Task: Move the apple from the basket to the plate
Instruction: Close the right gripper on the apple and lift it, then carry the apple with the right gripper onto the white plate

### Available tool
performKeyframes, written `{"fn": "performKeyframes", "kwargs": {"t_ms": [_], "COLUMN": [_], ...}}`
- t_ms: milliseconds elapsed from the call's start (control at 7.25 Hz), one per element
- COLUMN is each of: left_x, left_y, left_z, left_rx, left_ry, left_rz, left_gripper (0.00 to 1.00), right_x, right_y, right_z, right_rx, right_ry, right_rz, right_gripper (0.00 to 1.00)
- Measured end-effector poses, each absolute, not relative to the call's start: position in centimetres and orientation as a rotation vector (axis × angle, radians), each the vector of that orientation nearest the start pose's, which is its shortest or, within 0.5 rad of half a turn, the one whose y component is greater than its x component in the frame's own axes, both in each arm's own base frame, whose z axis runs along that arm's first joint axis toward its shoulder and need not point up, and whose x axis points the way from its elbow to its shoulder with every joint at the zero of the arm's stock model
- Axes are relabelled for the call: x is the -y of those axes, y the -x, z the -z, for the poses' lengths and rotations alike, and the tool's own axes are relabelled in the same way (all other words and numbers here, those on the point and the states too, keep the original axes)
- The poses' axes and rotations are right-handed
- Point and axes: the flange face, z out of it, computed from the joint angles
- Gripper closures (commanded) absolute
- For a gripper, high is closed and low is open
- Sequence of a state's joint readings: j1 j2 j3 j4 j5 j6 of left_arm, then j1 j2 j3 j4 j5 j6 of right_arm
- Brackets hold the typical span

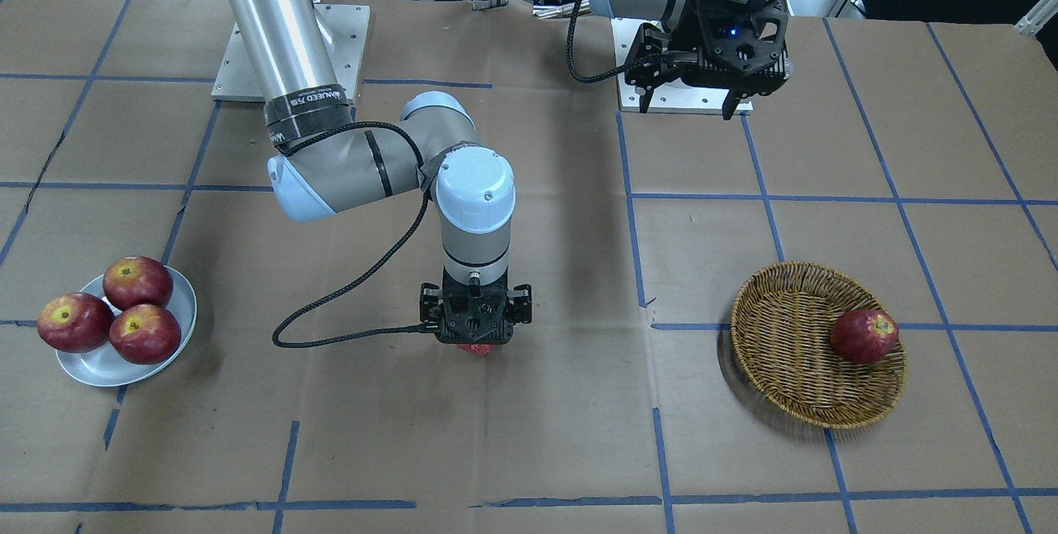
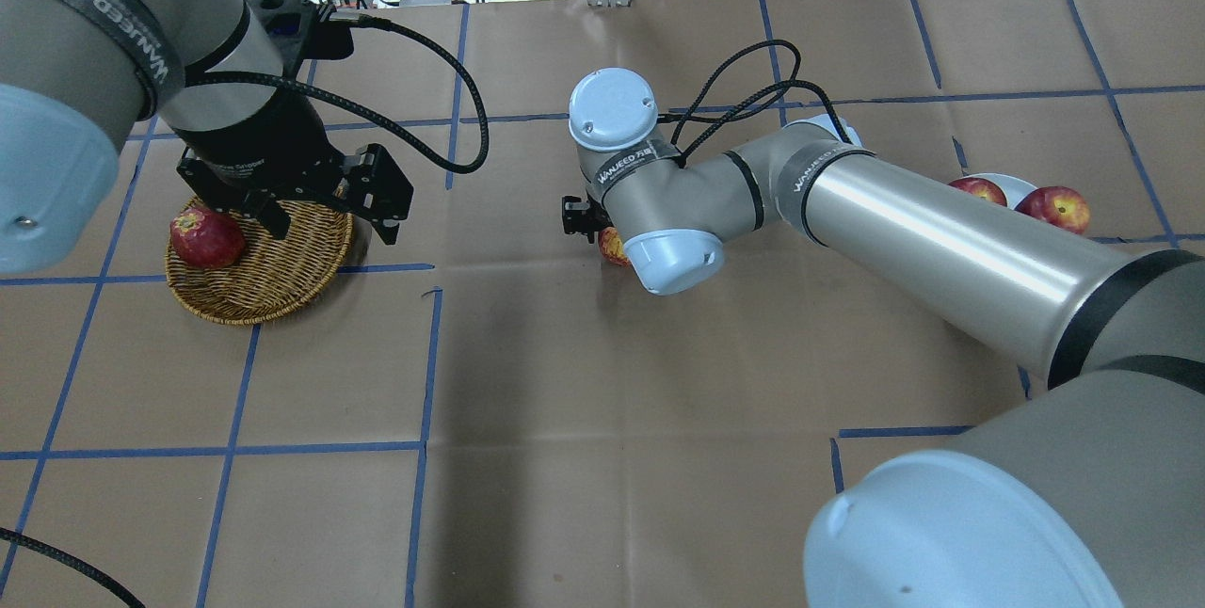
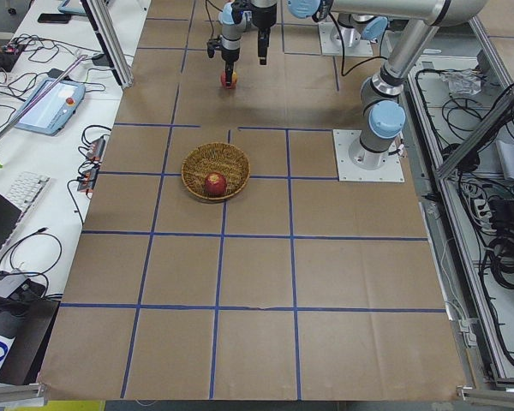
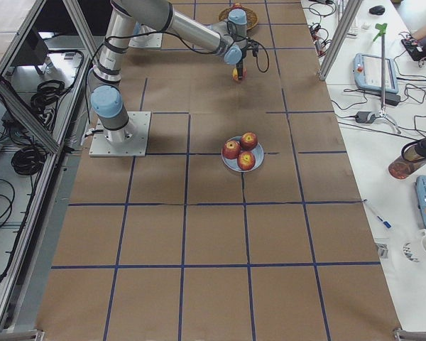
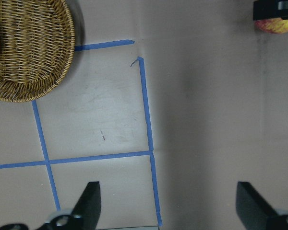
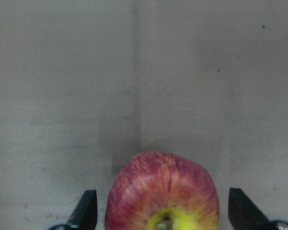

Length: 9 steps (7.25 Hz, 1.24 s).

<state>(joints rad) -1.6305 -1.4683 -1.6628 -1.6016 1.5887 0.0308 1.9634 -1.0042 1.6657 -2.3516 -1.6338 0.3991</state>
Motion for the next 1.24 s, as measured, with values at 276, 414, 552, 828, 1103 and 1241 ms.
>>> {"fn": "performKeyframes", "kwargs": {"t_ms": [276, 414, 552, 828, 1103, 1241], "left_x": [44.3, 44.4, 44.6, 45.4, 46.0, 46.2], "left_y": [15.8, 15.8, 15.8, 15.8, 15.8, 15.8], "left_z": [-48.6, -48.5, -48.4, -48.5, -48.4, -48.4], "left_rx": [-3.122, -3.123, -3.123, -3.123, -3.122, -3.123], "left_ry": [-0.142, -0.142, -0.141, -0.14, -0.136, -0.135], "left_rz": [0.026, 0.028, 0.03, 0.031, 0.034, 0.037], "left_gripper": [0.01, 0.01, 0.01, 0.01, 0.01, 0.01], "right_x": [55.2, 55.3, 55.5, 55.1, 55.6, 56.1], "right_y": [-36.5, -36.4, -36.1, -33.9, -26.2, -20.1], "right_z": [-19.5, -20.1, -21.6, -26.4, -32.3, -34.9], "right_rx": [-3.148, -3.145, -3.138, -3.142, -3.189, -3.213], "right_ry": [-0.016, -0.018, -0.022, -0.054, -0.092, -0.067], "right_rz": [0.222, 0.239, 0.264, 0.275, 0.214, 0.172], "right_gripper": [0.4, 0.4, 0.4, 0.4, 0.4, 0.41]}}
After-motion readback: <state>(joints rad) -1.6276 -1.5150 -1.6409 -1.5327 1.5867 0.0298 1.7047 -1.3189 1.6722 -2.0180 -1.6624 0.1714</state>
